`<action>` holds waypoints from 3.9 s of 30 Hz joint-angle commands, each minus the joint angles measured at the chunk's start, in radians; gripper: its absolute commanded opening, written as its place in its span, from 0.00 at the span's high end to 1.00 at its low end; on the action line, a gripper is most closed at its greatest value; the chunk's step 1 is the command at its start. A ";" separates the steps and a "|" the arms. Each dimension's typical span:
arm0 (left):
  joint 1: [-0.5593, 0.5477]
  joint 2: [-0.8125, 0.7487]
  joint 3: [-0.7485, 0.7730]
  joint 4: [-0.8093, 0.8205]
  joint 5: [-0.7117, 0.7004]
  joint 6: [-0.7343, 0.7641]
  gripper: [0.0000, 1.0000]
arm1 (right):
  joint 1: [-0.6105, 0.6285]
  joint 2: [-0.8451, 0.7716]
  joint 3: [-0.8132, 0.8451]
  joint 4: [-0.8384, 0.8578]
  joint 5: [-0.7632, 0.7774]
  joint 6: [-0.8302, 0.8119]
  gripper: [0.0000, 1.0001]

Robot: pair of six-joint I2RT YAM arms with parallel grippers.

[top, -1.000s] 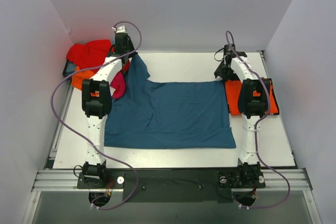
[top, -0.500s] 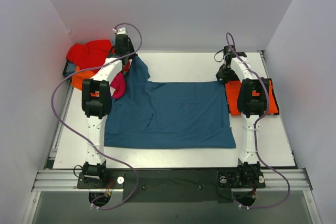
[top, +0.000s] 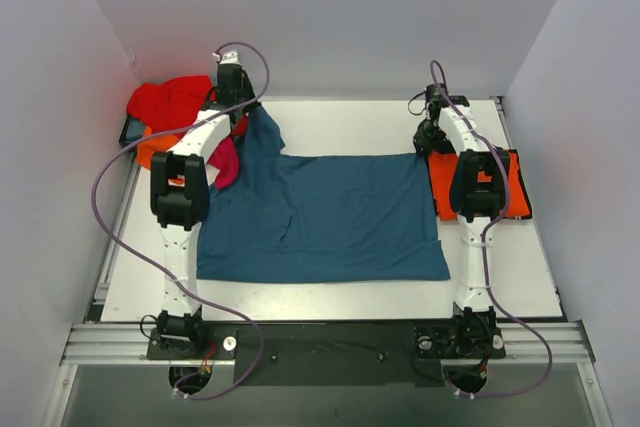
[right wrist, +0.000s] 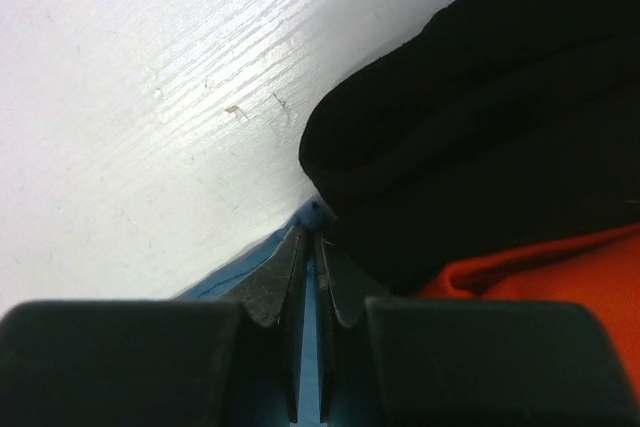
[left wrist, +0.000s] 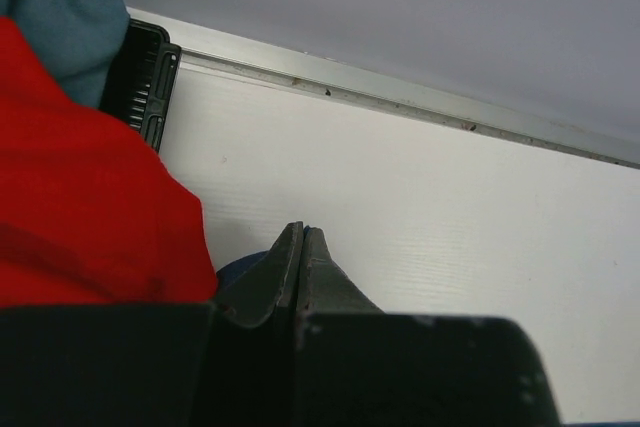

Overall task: Fold and stack the t-shirts
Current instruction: Grap the side of the flattened tshirt furthest away from the robot with both arms, then fold the other side of the tshirt into a rectangle

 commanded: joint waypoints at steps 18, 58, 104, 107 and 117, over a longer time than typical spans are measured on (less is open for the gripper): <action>-0.087 -0.400 -0.331 -0.012 -0.180 0.073 1.00 | 0.012 -0.397 -0.304 -0.002 -0.056 -0.036 1.00; -0.233 -1.165 -1.078 -0.187 -0.624 -0.065 1.00 | -0.024 -0.867 -0.922 0.183 -0.085 0.041 1.00; -0.349 -1.590 -1.526 -0.528 -0.523 -0.651 1.00 | -0.060 -1.035 -1.312 0.292 -0.021 0.091 0.74; -0.371 -1.633 -1.530 -0.575 -0.530 -0.694 1.00 | 0.017 -1.077 -1.278 0.279 0.083 0.073 0.45; -0.375 -1.642 -1.384 -0.681 -0.672 -0.659 0.19 | 0.385 -0.991 -1.048 0.288 0.133 0.032 0.43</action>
